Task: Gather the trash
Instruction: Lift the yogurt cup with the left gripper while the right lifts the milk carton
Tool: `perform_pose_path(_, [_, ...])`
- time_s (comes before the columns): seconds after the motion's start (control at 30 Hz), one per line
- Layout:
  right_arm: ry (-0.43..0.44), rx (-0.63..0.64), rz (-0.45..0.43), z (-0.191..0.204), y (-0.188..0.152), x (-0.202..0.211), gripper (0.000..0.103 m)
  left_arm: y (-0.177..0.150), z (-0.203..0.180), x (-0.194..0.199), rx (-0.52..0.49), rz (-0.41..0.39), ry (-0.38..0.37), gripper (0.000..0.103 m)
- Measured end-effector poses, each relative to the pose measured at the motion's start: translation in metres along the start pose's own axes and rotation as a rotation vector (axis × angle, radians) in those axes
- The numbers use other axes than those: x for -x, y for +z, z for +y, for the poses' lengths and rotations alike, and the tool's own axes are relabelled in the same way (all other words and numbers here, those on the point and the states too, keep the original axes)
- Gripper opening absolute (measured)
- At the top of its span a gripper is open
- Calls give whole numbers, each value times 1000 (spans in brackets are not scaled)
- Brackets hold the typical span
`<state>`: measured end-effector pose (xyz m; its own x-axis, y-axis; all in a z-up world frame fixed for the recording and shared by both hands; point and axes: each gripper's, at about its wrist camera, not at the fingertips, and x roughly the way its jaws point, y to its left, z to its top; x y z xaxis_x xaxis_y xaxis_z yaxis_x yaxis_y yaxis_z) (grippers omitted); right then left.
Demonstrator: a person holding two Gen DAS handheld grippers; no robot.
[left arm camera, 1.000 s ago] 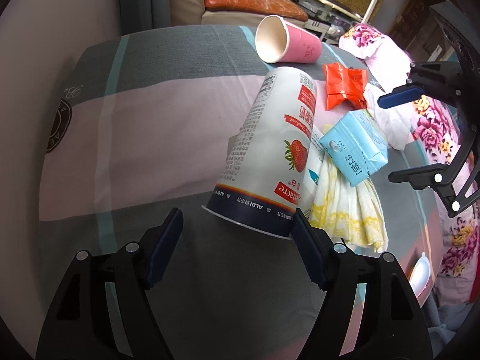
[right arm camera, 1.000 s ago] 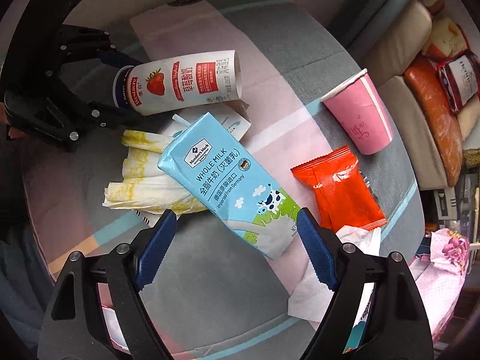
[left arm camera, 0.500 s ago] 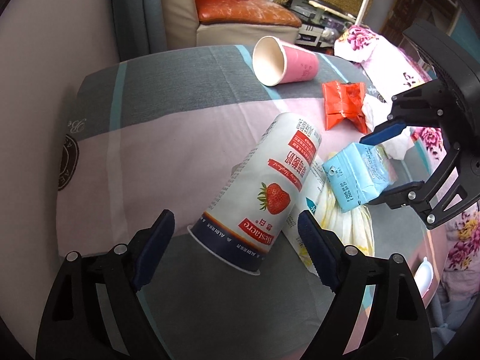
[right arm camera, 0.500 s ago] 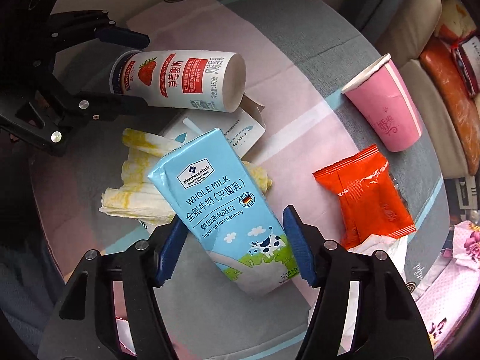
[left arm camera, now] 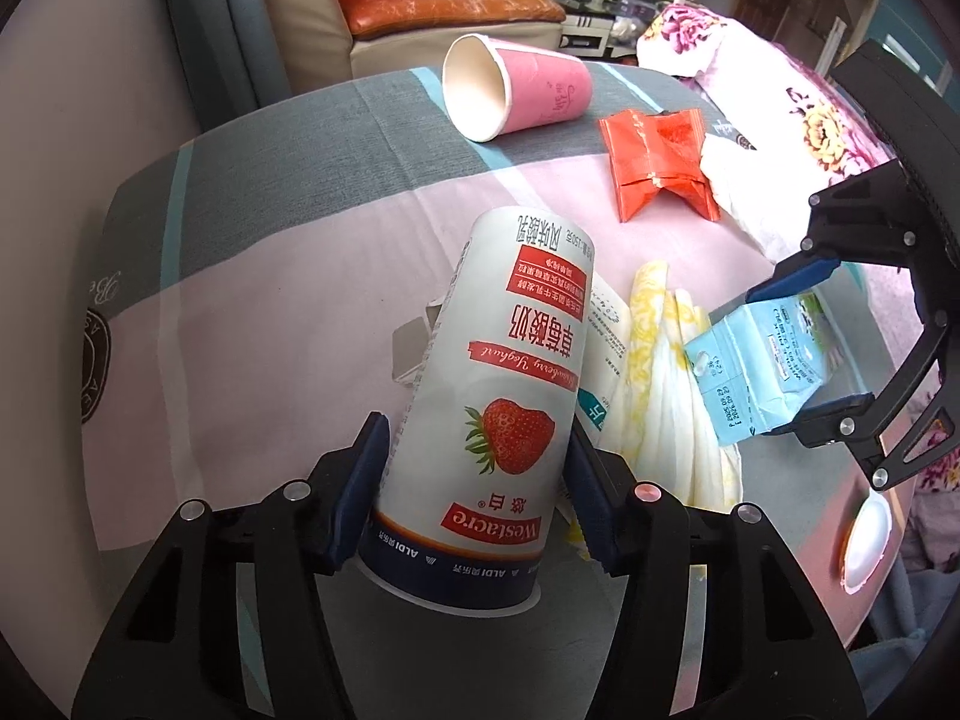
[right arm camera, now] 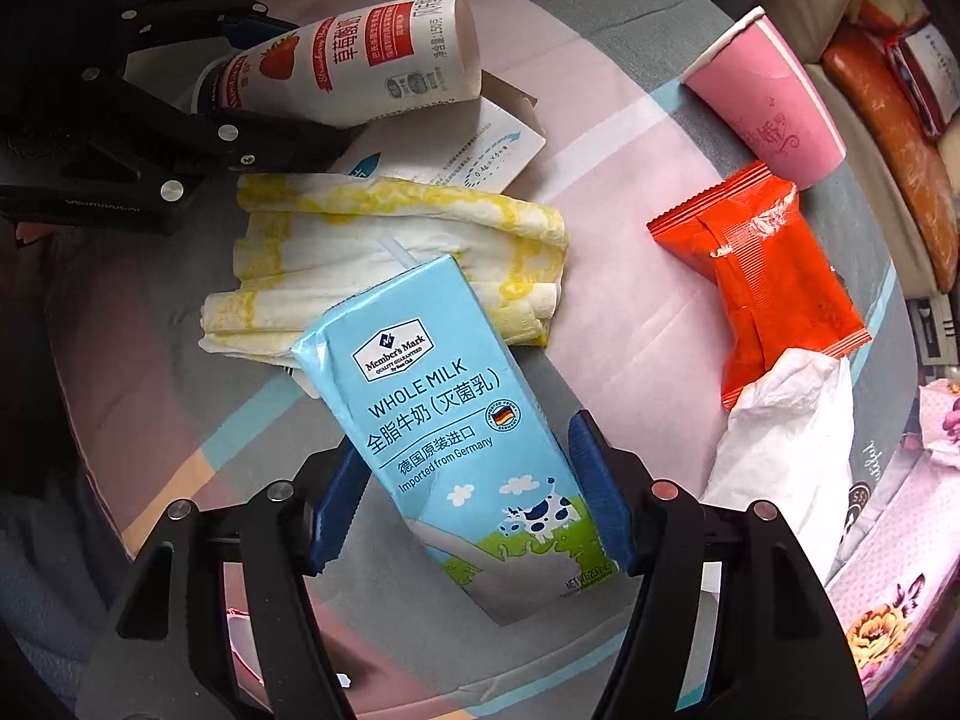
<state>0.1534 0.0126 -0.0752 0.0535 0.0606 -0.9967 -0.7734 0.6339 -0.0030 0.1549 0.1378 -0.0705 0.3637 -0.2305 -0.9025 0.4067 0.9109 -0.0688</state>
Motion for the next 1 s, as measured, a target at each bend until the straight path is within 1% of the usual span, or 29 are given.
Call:
perform_pose_path(0.07, [-10,1,0,4,-2,-5,64,-3,1,-3,20,7,19,59])
perform_pose_path(0.13, [-34,-3,-22,10,-6,-4,62,-5,4,-4,48,8,26,58])
perform_pose_path(0.17, [-25,-19,-34,10,-9,-2,61,-6,5,-3,61,4,23,56])
perform_pose_path(0.23, [-11,-64,-52,6,-17,3,55,-7,4,3,70,-7,42,55])
perform_pose_path(0.33, [6,-143,-80,-4,-31,14,52,-7,1,15,88,-32,59,54])
perform_pose_path(0.43, [16,-210,-115,-16,-46,25,49,-5,-1,25,109,-47,77,53])
perform_pose_path(0.6, [33,-290,-162,-30,-73,37,49,-3,-8,42,136,-75,104,52])
perform_pose_path(0.73, [48,-350,-209,-33,-94,48,48,-2,-13,51,153,-84,102,52])
perform_pose_path(0.83, [67,-403,-242,-37,-109,50,48,-2,-22,57,168,-93,71,52])
perform_pose_path(0.93, [82,-445,-273,-36,-123,52,48,1,-38,61,157,-103,64,52])
perform_pose_path(0.97, [81,-456,-282,-36,-120,54,48,3,-45,62,149,-105,62,52])
perform_pose_path(1.0, [76,-465,-293,-37,-125,57,48,5,-52,63,138,-107,64,52])
